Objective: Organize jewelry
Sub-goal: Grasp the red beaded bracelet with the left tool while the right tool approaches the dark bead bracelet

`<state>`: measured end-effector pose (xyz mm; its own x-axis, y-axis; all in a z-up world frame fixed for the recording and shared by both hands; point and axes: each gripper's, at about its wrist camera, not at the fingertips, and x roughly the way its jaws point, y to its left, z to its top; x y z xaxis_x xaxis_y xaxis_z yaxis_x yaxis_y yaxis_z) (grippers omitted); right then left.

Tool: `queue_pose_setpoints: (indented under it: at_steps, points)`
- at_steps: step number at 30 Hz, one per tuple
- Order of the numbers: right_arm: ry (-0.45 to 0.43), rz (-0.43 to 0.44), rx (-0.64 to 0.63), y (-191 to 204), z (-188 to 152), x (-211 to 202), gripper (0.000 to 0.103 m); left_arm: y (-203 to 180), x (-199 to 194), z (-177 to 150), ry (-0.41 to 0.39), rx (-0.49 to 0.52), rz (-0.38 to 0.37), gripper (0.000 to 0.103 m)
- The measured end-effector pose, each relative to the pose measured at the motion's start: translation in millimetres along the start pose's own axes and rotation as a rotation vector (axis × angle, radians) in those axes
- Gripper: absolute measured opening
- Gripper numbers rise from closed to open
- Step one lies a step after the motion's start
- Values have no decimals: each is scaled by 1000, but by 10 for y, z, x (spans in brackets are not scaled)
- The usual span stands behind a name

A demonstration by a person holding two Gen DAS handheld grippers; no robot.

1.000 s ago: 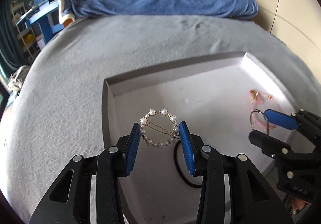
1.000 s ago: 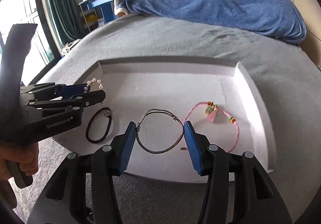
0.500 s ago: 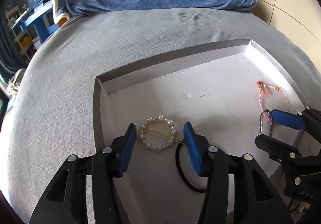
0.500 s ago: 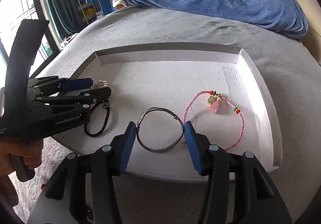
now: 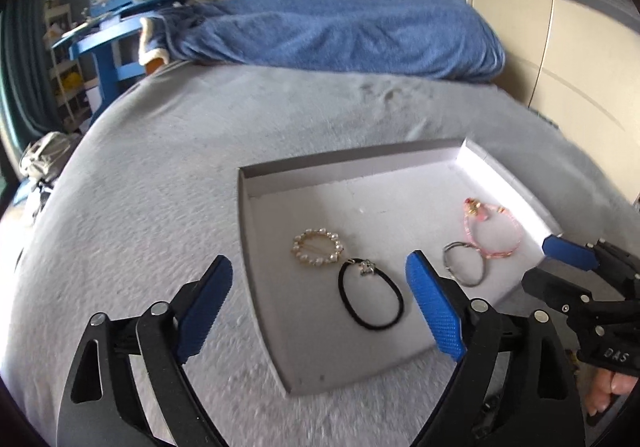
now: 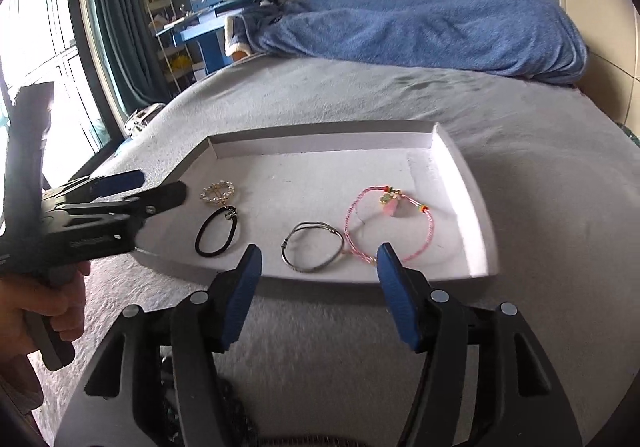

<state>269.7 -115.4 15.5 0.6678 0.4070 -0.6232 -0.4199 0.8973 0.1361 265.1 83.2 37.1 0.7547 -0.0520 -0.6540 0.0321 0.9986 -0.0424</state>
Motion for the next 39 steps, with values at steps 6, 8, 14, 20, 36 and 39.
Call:
queue_pose_setpoints:
  at_steps: [6,8,14,20,36,39]
  points:
    - [-33,-21,-11,8,-201,-302,63,36,-380,-209,-35,-41,-7,91]
    - [-40,-28,-18,28,-284,-394,63,18,-495,-316,-38,-44,-13,92]
    - [-52,-53,-29,36,-518,-624,67,-50,-749,-647,-31,-56,-25,92]
    - [-62,-73,-21,5,-722,-800,68,-108,-881,-967,-11,-70,-27,92]
    - [-98,-101,15,-48,-937,-946,70,-216,-953,-1251,37,-55,-22,83]
    - [-93,-98,24,-74,-954,-939,71,-215,-871,-1251,73,-54,-42,64]
